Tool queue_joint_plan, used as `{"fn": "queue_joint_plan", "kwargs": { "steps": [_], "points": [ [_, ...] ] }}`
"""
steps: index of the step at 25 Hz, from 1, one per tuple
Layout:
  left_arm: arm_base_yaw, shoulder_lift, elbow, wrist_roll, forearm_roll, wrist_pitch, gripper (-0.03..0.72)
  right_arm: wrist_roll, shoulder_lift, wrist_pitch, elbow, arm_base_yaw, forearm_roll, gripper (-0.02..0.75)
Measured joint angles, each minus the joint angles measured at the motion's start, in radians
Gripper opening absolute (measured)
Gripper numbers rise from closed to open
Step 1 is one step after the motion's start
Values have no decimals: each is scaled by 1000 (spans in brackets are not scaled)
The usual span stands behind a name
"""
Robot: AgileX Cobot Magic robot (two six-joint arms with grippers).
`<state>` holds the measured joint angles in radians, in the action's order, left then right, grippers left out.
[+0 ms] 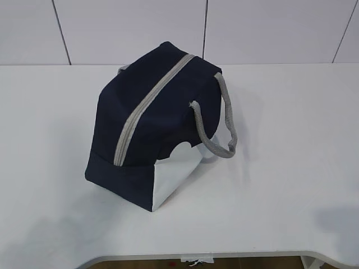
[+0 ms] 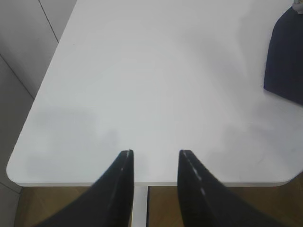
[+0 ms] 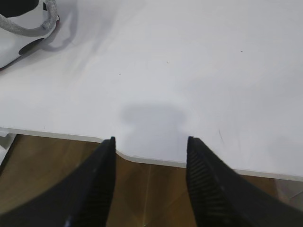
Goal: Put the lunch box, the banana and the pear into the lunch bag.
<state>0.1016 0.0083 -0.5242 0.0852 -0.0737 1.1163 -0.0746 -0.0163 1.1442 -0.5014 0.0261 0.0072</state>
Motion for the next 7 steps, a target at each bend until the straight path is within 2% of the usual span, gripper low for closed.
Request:
{"fn": "queue_joint_plan", "kwargs": {
  "steps": [7],
  "points": [
    [0, 0, 0, 0, 0, 0, 241, 0, 0, 0, 0, 0, 0, 383]
  ]
}}
